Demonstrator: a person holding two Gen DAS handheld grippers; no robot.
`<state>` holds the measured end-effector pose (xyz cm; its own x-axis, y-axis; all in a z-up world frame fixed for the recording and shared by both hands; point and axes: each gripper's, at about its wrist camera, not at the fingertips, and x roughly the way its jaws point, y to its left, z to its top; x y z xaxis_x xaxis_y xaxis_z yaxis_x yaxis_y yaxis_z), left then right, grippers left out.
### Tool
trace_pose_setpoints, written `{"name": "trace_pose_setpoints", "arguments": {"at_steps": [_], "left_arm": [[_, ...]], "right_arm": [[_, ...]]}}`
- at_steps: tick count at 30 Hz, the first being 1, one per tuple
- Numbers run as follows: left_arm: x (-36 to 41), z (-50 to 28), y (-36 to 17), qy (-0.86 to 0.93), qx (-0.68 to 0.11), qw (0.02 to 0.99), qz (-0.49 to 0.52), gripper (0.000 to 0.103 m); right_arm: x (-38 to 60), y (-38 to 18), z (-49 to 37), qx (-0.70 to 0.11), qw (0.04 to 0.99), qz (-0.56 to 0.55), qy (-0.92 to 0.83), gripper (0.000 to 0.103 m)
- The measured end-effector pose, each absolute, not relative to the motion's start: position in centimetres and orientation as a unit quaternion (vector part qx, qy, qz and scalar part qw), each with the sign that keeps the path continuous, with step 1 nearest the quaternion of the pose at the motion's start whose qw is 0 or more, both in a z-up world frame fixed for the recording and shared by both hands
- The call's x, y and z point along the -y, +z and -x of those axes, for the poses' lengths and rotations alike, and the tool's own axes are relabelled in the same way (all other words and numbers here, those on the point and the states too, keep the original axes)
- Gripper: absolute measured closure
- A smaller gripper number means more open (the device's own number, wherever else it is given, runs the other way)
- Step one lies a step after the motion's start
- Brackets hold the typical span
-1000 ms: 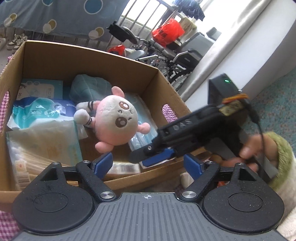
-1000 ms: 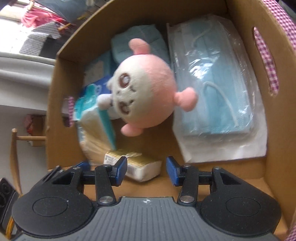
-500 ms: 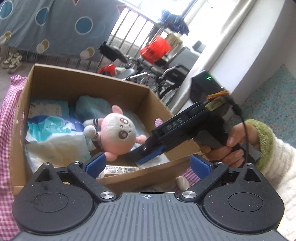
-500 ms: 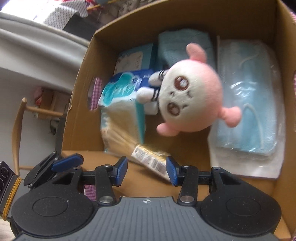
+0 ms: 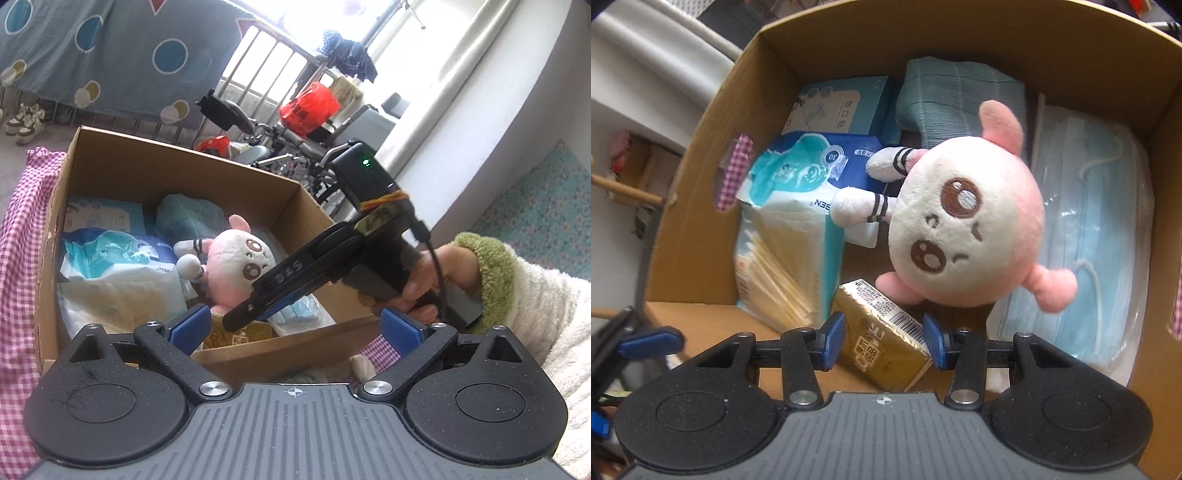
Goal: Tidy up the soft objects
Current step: 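Lift the gold box with the right gripper and lower it beside the plush toy, then open the right gripper and withdraw it from the box toward the white tape roll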
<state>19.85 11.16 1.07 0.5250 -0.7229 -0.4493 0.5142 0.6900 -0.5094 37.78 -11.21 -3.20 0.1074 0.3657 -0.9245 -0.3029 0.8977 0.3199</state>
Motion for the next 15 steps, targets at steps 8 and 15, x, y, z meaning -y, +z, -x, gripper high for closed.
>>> {"name": "trace_pose_setpoints", "arguments": {"at_steps": [8, 15], "left_arm": [[-11.6, -19.9, 0.9, -0.359, -0.327, 0.859, 0.162, 0.004], [-11.6, -19.7, 1.0, -0.358, -0.326, 0.86, 0.16, 0.002]], "right_arm": [[10.2, -5.5, -38.7, -0.653, 0.725, -0.017, 0.219, 0.045], [12.2, -4.6, -38.6, -0.656, 0.725, -0.073, 0.193, 0.041]]}}
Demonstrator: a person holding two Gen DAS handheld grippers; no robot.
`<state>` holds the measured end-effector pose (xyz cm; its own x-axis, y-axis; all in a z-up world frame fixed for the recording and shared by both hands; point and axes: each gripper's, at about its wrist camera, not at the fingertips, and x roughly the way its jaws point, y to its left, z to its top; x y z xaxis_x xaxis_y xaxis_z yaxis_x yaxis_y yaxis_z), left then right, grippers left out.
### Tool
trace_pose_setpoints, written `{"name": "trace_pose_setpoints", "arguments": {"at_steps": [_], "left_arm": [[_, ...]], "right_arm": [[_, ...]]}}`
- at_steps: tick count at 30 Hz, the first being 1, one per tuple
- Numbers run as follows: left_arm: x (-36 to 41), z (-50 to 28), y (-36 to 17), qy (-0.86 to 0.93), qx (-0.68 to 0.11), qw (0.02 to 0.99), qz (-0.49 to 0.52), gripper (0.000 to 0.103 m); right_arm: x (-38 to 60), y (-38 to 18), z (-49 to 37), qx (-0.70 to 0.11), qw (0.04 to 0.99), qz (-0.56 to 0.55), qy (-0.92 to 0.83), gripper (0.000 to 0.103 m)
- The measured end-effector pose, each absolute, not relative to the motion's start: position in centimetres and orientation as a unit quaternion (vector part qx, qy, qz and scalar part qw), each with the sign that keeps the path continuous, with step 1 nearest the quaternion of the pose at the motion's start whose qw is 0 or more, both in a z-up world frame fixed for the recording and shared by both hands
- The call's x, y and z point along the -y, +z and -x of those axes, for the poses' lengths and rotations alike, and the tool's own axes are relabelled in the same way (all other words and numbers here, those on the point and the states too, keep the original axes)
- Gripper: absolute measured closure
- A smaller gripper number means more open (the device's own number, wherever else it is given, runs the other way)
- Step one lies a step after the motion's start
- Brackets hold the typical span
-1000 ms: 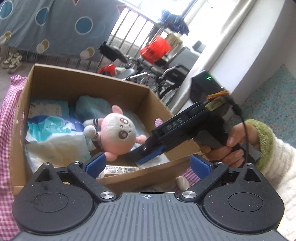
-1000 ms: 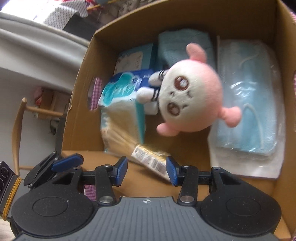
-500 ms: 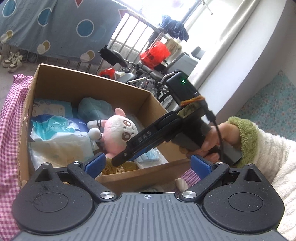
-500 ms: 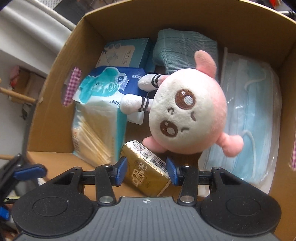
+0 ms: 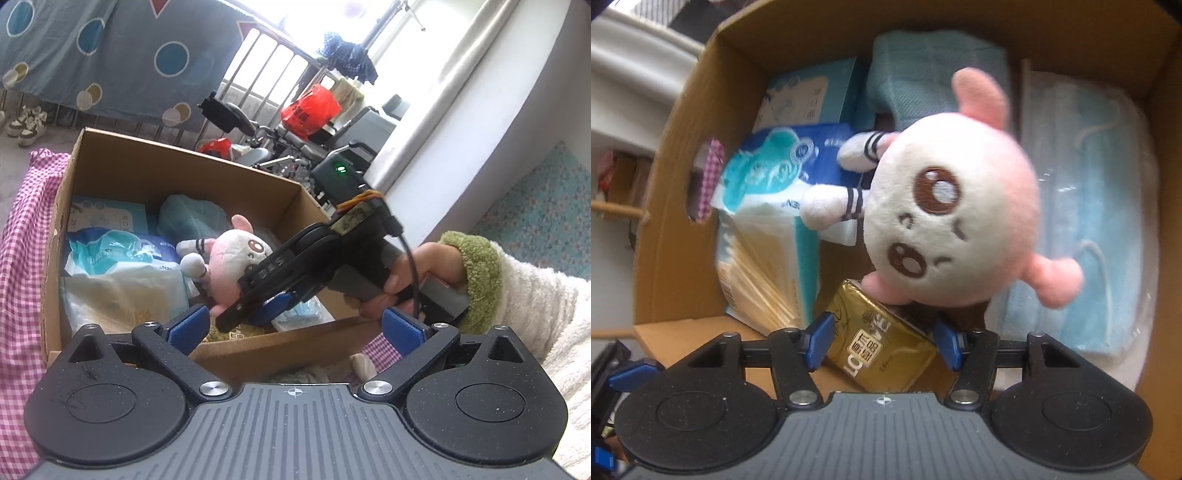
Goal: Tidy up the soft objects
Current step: 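Open the right gripper and withdraw it from the box toward the white tape roll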
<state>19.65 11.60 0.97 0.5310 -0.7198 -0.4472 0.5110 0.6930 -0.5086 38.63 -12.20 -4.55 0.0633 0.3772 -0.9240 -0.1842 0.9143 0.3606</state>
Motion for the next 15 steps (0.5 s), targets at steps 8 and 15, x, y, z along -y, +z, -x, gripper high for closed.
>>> {"name": "trace_pose_setpoints", "arguments": {"at_steps": [8, 15], "left_arm": [[-11.6, -18.4, 1.6, -0.361, -0.322, 0.861, 0.157, 0.001], [-11.0, -16.7, 2.1, -0.373, -0.326, 0.857, 0.142, 0.001]], "right_arm": [[17.6, 2.2, -33.0, -0.544, 0.797, -0.163, 0.207, 0.037], [21.9, 5.1, -24.8, -0.451, 0.841, -0.216, 0.207, 0.036]]}}
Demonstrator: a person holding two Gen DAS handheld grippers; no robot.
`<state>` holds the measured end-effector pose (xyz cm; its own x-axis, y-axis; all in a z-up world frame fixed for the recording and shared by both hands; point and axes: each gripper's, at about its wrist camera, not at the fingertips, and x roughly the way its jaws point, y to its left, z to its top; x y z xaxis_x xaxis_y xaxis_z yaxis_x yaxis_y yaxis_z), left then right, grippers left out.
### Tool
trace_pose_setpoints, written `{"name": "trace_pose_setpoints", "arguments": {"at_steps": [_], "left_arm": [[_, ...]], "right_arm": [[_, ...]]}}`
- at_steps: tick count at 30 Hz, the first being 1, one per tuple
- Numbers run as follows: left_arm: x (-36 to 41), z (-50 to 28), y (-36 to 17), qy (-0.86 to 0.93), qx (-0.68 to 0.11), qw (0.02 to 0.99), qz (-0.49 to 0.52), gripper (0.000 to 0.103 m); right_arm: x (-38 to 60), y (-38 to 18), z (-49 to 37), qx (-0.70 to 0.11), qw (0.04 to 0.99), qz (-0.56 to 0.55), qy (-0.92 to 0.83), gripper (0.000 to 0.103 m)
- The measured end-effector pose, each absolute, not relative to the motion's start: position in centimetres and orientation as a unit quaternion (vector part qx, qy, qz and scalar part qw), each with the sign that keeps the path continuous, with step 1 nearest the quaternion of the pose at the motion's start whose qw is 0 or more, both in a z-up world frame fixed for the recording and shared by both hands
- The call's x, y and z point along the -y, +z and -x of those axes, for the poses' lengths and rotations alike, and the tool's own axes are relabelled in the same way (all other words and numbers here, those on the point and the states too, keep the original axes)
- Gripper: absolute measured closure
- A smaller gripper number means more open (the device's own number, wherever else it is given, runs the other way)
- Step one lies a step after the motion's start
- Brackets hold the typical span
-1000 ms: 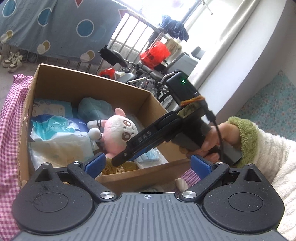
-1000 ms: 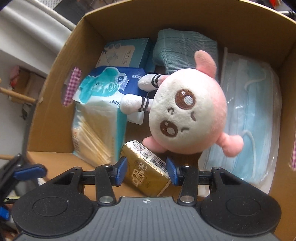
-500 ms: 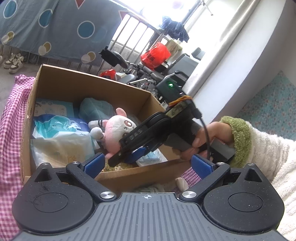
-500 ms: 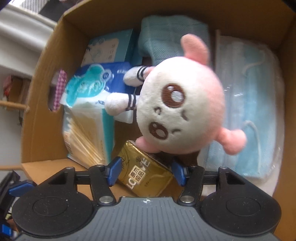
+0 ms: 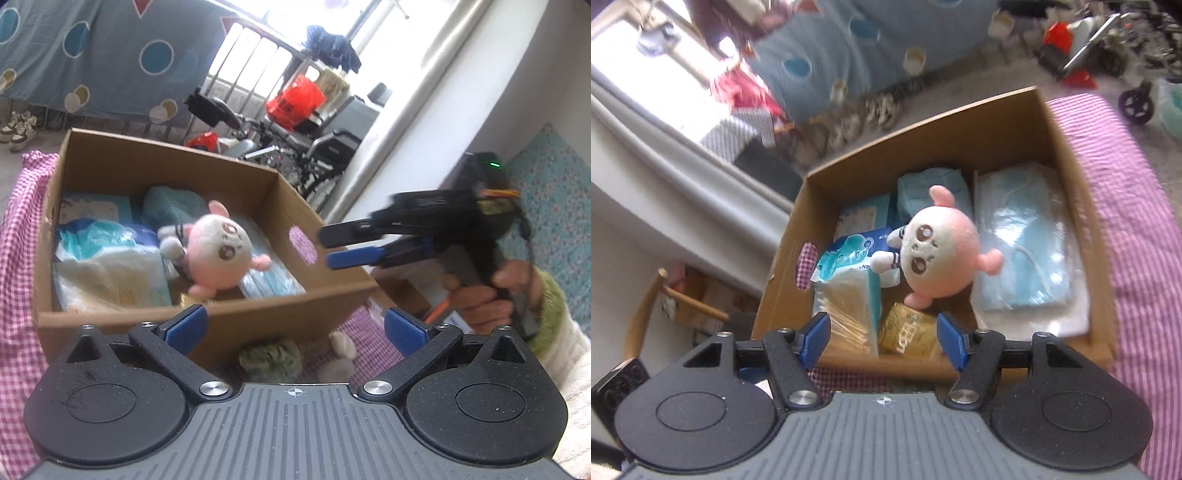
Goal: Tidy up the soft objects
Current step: 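Open the right gripper and withdraw it from the box toward the white tape roll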
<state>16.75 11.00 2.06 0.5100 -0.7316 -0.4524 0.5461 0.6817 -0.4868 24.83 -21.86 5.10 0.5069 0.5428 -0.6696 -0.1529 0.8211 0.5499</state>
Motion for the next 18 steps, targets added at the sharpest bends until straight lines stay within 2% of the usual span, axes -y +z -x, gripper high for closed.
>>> {"name": "trace_pose_setpoints", "arguments": {"at_steps": [9, 11, 16, 17, 18], "left_arm": [[-7.2, -15.3, 0.7, -0.4, -0.364, 0.835, 0.102, 0.001], [-5.5, -14.9, 0.4, -0.413, -0.366, 0.83, 0.081, 0.002], [-0.2, -14.0, -1.3, -0.445, -0.373, 0.814, 0.006, 0.013], [0.8, -13.9, -1.7, -0.449, -0.371, 0.813, -0.013, 0.016], [1.9, -13.7, -2.1, -0.449, -0.371, 0.812, -0.032, 0.024]], "right_arm": [[26.4, -0.6, -17.3, -0.428, 0.855, -0.267, 0.12, 0.037], [27.4, -2.0, -16.5, -0.431, 0.851, -0.28, 0.108, 0.041], [27.8, -3.6, -15.0, -0.43, 0.868, -0.229, 0.096, 0.049], [27.5, -3.7, -14.8, -0.43, 0.873, -0.209, 0.096, 0.05], [27.2, -3.8, -14.7, -0.431, 0.878, -0.186, 0.096, 0.05]]}}
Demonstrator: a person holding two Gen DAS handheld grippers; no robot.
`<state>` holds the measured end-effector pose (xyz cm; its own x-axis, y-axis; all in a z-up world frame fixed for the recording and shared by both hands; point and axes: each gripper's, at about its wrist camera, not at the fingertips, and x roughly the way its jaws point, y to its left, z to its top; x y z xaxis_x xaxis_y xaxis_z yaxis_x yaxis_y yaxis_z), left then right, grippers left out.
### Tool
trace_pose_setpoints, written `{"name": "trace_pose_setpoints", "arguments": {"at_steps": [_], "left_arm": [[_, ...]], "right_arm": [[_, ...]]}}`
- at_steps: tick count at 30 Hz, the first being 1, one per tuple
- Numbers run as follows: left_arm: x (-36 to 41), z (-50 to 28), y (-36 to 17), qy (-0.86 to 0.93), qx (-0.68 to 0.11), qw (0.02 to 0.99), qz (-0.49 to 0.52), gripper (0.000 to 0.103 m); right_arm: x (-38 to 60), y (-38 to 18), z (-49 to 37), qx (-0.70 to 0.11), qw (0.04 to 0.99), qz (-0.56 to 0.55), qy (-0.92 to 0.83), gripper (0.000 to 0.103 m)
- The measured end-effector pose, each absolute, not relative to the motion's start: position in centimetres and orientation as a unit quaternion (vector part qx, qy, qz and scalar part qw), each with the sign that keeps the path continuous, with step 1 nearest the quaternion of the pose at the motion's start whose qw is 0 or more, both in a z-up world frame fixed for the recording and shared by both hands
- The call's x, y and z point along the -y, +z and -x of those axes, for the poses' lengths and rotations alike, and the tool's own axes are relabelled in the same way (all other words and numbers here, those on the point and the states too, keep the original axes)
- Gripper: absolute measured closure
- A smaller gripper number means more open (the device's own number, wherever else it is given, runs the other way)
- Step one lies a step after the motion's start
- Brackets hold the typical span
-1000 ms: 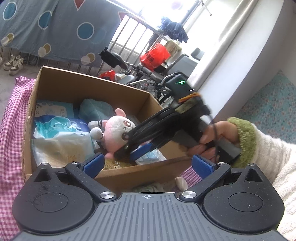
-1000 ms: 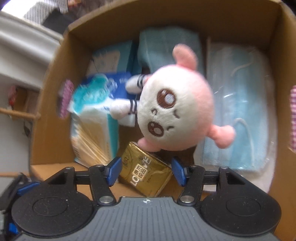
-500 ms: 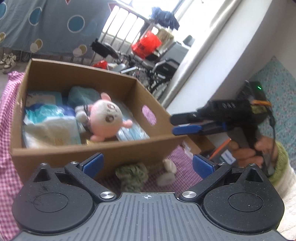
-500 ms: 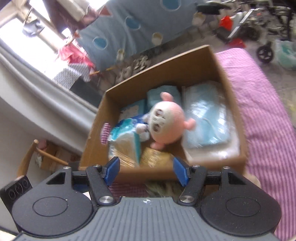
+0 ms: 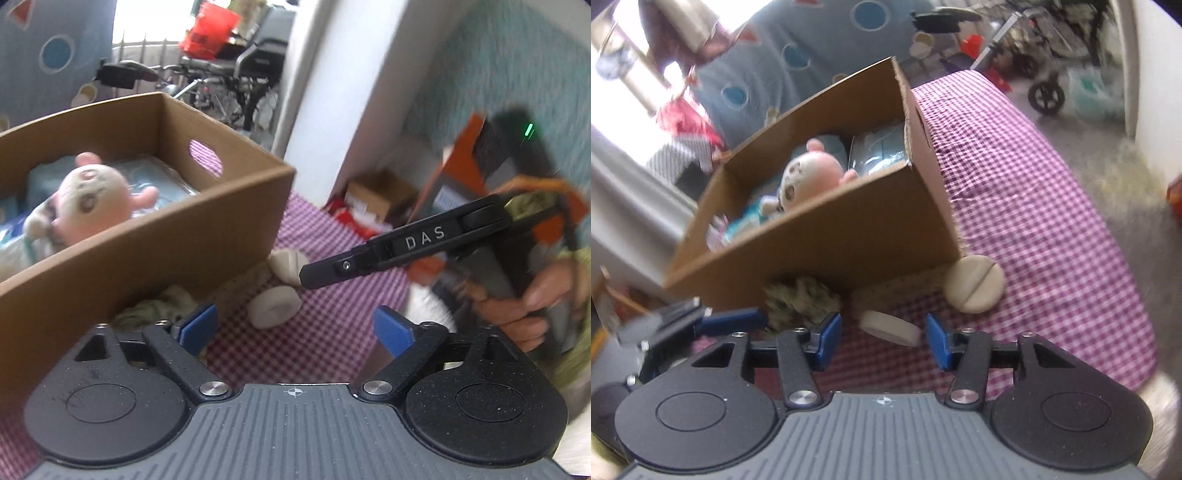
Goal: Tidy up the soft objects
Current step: 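Open the right gripper and withdraw it from the box toward the white tape roll, then close the right gripper on the white tape roll's edge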
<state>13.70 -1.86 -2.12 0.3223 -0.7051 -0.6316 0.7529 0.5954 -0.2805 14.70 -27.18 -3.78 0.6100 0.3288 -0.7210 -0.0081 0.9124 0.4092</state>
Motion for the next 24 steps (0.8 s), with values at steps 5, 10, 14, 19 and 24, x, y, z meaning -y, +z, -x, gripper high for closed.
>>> {"name": "trace_pose_setpoints", "arguments": {"at_steps": [5, 10, 14, 19, 24], "left_arm": [[5.5, -13.6, -4.0, -0.443, -0.373, 0.81, -0.095, 0.028], [7.3, -13.9, -5.5, -0.424, -0.367, 0.819, -0.125, 0.032], [8.4, -13.9, -6.5, -0.416, -0.364, 0.821, -0.145, 0.036], [9.5, -14.0, -7.4, -0.403, -0.343, 0.829, -0.179, 0.037], [9.7, -14.4, -8.1, -0.395, -0.343, 0.831, -0.186, 0.045]], "right_arm": [[25.9, -4.1, -14.9, -0.425, 0.889, -0.106, 0.13, 0.053], [25.8, -4.6, -16.3, -0.434, 0.883, -0.074, 0.164, 0.053], [25.8, -5.4, -17.5, -0.449, 0.872, -0.059, 0.188, 0.055], [25.8, -6.4, -19.0, -0.468, 0.856, -0.046, 0.212, 0.061], [25.8, -7.3, -19.9, -0.488, 0.843, -0.059, 0.221, 0.078]]}}
